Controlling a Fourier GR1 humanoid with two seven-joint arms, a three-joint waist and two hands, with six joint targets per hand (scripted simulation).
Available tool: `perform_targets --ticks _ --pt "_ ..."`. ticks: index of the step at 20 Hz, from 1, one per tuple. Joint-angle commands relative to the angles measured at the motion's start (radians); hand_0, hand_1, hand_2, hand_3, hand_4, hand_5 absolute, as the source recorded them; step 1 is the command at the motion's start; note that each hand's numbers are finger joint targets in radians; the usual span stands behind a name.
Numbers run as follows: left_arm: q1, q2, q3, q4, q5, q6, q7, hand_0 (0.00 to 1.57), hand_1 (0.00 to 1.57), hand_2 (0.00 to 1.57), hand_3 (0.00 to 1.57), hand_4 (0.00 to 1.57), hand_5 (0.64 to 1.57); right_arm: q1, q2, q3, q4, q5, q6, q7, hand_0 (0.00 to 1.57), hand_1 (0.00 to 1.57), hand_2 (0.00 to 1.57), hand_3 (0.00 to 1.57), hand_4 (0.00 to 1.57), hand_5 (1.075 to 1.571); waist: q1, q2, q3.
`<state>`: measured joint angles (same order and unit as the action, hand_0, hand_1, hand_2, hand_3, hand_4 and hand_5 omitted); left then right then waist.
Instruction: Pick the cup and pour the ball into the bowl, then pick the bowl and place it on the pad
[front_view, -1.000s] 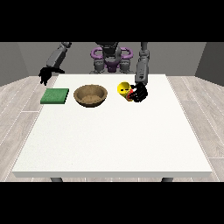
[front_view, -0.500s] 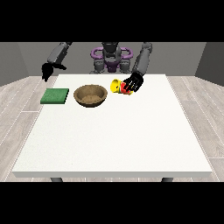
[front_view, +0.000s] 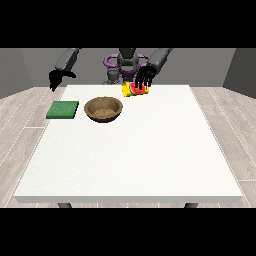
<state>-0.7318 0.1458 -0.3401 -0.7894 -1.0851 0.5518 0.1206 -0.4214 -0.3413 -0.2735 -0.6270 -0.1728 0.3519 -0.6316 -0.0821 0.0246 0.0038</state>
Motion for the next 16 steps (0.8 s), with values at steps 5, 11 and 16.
perform_targets --ticks 5,11,16 --pt "-0.041 -0.139 -0.137 -0.084 -0.187 -0.218 0.154 0.52 0.52 1.57 1.43 0.88 1.530 0.082 -0.046 -0.043 0.096 -0.007 0.025 -0.100 0.00 0.00 0.20 0.28 0.42 1.541 0.105 -0.035 -0.0026" --pt "-0.140 -0.129 -0.203 -0.140 -0.283 -0.354 0.187 0.28 0.28 1.57 1.54 0.69 1.524 0.108 -0.050 -0.060 0.136 -0.011 0.048 -0.194 0.00 0.00 0.27 0.34 0.39 1.534 0.126 0.001 -0.0018" --pt "-0.095 -0.145 -0.253 -0.218 -0.330 -0.418 0.229 0.00 0.00 1.57 1.57 0.53 1.522 0.041 -0.084 -0.053 0.128 -0.016 0.047 -0.111 0.00 0.00 0.18 0.35 0.40 1.535 0.111 -0.013 -0.0032"
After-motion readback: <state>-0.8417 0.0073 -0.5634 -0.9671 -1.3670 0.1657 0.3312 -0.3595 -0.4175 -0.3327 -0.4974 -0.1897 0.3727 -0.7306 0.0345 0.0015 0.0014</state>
